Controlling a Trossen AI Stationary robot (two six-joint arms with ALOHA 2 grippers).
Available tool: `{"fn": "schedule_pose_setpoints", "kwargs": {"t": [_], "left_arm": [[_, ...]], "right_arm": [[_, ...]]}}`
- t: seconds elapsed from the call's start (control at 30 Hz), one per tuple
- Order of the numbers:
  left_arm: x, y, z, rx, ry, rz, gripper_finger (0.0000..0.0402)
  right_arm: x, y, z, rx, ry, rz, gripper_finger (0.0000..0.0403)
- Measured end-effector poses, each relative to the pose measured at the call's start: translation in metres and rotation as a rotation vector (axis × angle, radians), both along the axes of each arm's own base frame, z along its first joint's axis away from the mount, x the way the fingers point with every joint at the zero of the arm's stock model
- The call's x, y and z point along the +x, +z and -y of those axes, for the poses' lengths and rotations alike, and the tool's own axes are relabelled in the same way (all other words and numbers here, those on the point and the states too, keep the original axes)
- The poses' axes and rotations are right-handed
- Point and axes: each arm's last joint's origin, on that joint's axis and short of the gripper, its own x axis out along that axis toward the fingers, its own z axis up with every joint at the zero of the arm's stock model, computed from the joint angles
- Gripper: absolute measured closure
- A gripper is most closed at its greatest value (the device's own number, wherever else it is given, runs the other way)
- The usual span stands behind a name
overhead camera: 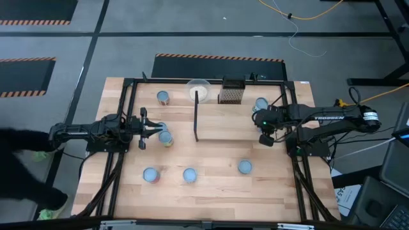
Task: Pick and place cans onto a shelf
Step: Put the blue canned corn on the shelf
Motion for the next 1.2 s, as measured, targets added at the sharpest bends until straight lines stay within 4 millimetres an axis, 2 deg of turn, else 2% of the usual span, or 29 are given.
{"fn": "schedule_pose_setpoints", "kwargs": {"t": [0.37,0.73,1.2], "left_arm": [[0.0,0.0,0.0,0.0,0.0,0.0,0.0335],[0.0,-0.0001,0.0,0.0,0.0,0.0,0.0335],[0.0,0.0,0.0,0.0,0.0,0.0,0.0335]], "right_arm": [[0.0025,-0.0024,0.001,0.048,0.027,-0.007,0.039],[0.0025,-0.0026,0.0014,0.038,0.019,-0.01,0.0349],[0.0024,-0.0025,0.0014,0.036,0.019,-0.01,0.0341]]}}
